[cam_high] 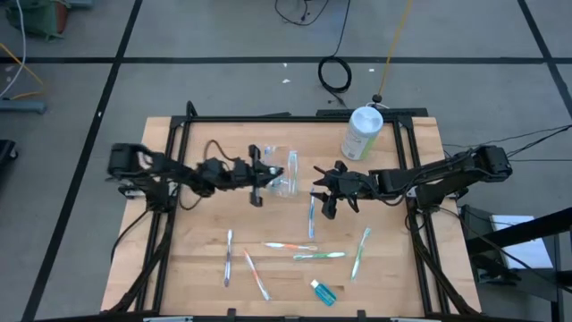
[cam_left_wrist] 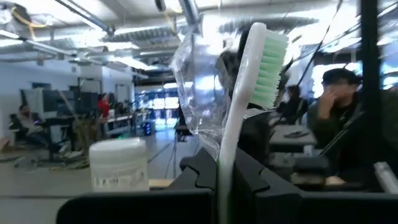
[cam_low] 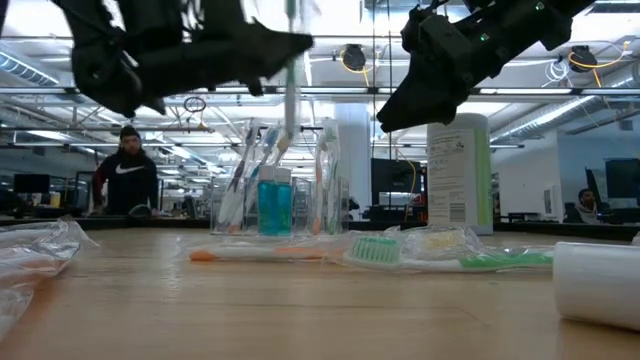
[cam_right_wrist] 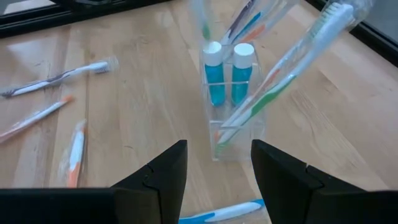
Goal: Pick & Place toothbrushing station
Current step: Put the right green toothbrush into the transparent organizer
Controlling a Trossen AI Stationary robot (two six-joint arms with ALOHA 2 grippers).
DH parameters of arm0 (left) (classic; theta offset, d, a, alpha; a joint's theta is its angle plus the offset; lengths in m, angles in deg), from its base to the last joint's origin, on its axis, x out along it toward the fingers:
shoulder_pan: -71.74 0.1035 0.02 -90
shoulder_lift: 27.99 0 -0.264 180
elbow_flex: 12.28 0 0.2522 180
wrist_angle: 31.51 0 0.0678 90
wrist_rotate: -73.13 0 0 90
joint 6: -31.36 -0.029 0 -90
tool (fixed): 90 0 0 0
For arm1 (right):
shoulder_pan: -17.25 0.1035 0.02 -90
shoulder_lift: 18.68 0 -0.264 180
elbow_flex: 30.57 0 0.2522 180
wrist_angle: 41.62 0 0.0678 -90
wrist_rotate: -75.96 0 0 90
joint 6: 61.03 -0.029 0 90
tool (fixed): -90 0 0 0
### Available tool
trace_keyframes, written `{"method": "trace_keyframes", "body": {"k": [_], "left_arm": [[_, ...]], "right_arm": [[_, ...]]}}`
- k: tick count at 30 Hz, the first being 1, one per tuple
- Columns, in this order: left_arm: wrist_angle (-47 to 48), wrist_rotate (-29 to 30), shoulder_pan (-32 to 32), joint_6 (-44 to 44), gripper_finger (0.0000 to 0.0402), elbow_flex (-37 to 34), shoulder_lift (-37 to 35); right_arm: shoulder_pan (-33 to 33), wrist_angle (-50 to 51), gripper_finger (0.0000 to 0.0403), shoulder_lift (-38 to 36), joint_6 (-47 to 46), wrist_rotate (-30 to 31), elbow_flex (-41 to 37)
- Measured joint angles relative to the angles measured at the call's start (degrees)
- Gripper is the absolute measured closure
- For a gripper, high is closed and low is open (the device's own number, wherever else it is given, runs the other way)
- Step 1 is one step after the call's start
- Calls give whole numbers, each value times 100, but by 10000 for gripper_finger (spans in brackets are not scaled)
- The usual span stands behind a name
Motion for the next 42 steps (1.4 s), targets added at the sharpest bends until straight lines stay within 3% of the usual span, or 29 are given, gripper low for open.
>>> {"method": "trace_keyframes", "body": {"k": [6,17,20,24,31,42], "left_arm": [[13,428,-209,-531,394,703,944],[26,1227,-284,-154,389,1121,1900],[70,1232,-268,26,392,1122,1984],[380,1264,-267,182,366,1122,1983],[939,2506,-320,-84,339,1121,1981],[1292,3289,-613,-1010,337,1120,1714]], "right_arm": [[0,3,232,0,0,0,0],[0,7,232,0,0,-2,0],[0,6,232,0,0,-2,0],[0,3,232,0,0,-2,0],[0,3,232,0,-1,-2,0],[0,5,232,0,-1,-2,0]]}}
